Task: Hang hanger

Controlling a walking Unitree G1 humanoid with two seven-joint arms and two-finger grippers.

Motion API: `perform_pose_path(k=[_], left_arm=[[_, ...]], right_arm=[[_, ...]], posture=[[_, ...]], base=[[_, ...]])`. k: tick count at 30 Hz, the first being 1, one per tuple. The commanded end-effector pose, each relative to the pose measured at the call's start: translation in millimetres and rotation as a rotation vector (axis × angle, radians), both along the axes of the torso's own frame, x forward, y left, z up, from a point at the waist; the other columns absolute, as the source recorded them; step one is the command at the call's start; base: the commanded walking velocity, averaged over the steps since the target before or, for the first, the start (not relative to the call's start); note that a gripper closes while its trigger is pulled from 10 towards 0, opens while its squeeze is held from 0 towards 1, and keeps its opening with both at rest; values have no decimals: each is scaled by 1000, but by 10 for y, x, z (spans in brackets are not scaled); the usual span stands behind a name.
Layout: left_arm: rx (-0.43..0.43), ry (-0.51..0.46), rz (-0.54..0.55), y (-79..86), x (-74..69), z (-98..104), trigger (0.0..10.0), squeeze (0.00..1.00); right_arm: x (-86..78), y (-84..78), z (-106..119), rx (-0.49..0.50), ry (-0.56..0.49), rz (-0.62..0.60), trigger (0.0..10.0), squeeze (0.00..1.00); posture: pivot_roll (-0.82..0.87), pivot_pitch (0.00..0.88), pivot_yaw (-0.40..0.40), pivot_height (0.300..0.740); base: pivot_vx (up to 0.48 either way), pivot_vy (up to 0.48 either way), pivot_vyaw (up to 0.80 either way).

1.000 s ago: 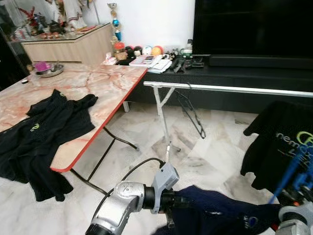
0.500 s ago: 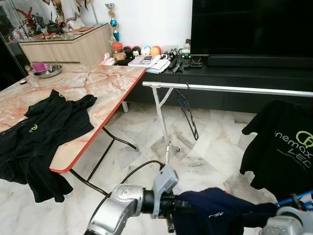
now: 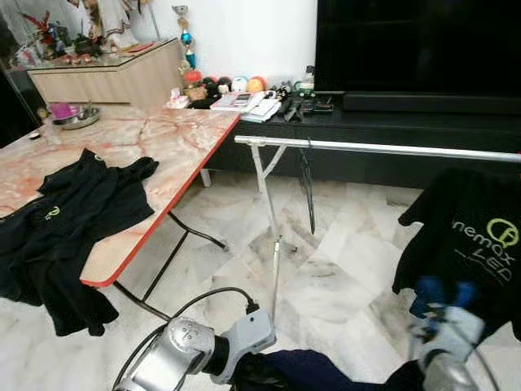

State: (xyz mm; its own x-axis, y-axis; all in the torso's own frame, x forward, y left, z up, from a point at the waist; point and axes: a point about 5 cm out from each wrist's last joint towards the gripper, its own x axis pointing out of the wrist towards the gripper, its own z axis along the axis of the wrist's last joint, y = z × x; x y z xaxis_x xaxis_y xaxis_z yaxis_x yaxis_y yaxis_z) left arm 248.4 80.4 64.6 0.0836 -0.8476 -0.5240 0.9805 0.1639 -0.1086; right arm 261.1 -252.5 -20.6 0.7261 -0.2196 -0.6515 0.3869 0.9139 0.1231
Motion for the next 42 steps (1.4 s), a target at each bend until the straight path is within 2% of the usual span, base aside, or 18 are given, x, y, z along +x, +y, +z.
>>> perform_pose_path(k=[1,7,13,14,15,16,17,18,19,20,21,24,29,34,38,40,41,42], left_arm=[[10,-34,2,-20,32,11,0,0],[0,-54,19,-80,31,-15,0,0],[1,-60,22,-113,24,-48,0,0],[0,-59,22,-125,22,-54,392,0],[-7,-67,17,-152,14,-64,2392,43],[-15,-74,21,-163,15,-64,4000,925],[-20,-75,22,-171,11,-65,4980,1000],[-23,-75,22,-177,8,-65,4980,1000],[-24,-77,13,-183,-2,-67,9412,1000],[-24,-78,5,-189,-10,-69,9412,1000],[-21,-82,-4,-191,-21,-75,10000,1000],[-11,-84,-21,-185,-49,-102,10000,1000],[10,-88,-14,-148,-55,-152,10000,1000],[43,-98,-33,-130,-57,-183,10000,1000],[18,-91,-40,-167,-58,-168,10000,1000],[14,-89,-45,-173,-63,-163,10000,1000],[9,-85,-53,-180,-73,-158,10000,1000],[8,-83,-55,-182,-75,-158,10000,1000]], right_arm=[[7,-12,9,-3,25,83,10000,0],[-19,-5,-2,-77,134,354,10000,0],[-56,-2,-13,-85,186,504,10000,0],[-64,2,-17,-82,189,524,10000,0],[-82,33,-28,-66,197,588,10000,0],[-93,48,-34,-69,207,634,10000,0],[-105,59,-39,-75,217,680,10000,0],[-113,64,-42,-80,224,708,10000,0],[-122,69,-43,-87,234,749,10000,0],[-129,71,-43,-90,239,774,10000,0],[-130,71,-38,-95,243,802,10000,0],[-118,66,-7,-101,246,874,10000,0],[-66,76,101,-99,234,1065,10000,0],[-47,72,137,-114,244,1129,10000,0],[-74,92,173,-109,269,1287,10000,0],[-77,95,183,-110,273,1316,10000,0],[-78,106,232,-101,263,1402,10000,0],[-79,108,245,-99,261,1425,10000,0]], posture=[[100,0,25,740],[99,0,10,740],[90,0,5,740],[89,0,2,740],[89,0,-2,740],[88,0,-3,740],[88,0,-6,740],[88,0,-7,740],[88,0,-10,740],[88,0,-11,740],[86,0,-13,740],[83,0,-16,740],[86,0,-26,740],[90,0,-33,740],[93,0,-39,740],[93,0,-41,740],[93,0,-42,740],[93,0,-42,740]], base=[[0,0,0],[0,0,0],[0,0,0],[0,0,0],[0,0,0],[0,0,0],[0,0,0],[0,0,0],[0,0,0],[0,0,0],[0,0,0],[0,0,0],[0,0,0],[0,0,0],[0,0,0],[0,0,0],[0,0,0],[0,0,0]])
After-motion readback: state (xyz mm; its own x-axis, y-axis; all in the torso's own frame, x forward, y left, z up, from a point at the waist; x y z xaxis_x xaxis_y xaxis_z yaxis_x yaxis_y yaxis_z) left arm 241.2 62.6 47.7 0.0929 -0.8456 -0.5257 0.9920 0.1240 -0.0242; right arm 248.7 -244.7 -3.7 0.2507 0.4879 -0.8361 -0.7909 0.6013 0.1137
